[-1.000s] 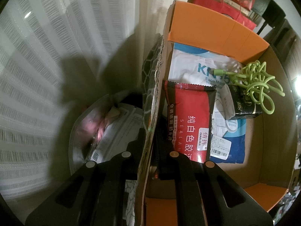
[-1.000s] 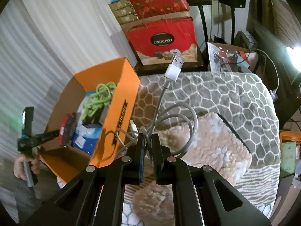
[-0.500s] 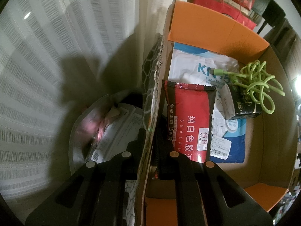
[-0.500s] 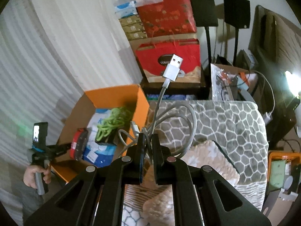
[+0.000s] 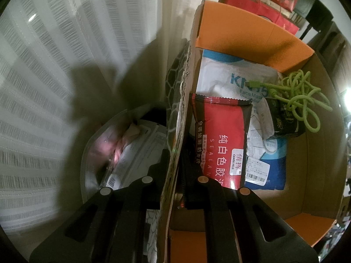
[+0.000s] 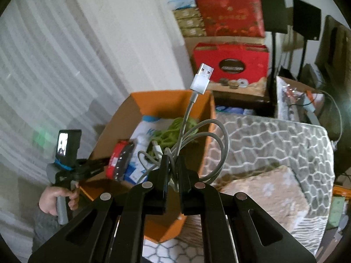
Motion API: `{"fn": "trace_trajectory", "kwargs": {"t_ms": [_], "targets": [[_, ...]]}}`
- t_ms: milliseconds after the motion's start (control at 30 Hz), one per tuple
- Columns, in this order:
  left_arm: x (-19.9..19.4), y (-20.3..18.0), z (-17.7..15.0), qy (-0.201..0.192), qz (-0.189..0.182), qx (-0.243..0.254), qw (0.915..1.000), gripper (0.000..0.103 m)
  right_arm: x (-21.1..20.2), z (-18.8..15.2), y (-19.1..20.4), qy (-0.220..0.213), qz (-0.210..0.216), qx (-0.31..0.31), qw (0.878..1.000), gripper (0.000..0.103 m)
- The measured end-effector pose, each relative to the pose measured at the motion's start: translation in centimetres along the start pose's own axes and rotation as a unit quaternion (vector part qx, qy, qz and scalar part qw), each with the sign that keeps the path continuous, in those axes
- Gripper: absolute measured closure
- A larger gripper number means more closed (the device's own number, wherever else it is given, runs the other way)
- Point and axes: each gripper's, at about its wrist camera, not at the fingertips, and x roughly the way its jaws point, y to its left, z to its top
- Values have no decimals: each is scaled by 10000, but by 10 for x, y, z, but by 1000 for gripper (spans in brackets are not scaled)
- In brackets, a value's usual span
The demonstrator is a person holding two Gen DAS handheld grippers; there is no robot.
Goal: Organize objects
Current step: 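Lift the white cable with the right gripper and lower it into the box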
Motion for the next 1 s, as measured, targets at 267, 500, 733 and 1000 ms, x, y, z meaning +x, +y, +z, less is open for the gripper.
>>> {"fn": "trace_trajectory", "kwargs": {"t_ms": [267, 500, 733, 1000], "targets": [[0, 0, 0, 3, -2, -6, 10000, 94, 35, -14, 24, 317, 138, -149, 9993, 97], [0, 0, 0, 3, -9, -18, 10000, 94, 61, -26, 31, 566, 237, -79, 9981, 97], [0, 0, 0, 5, -11, -20, 10000, 94, 79, -39, 31, 823, 280, 37, 9962, 97], [0, 0, 0, 6, -12, -19, 10000, 94, 95, -52, 28, 1138, 153, 77, 9934, 95]]}}
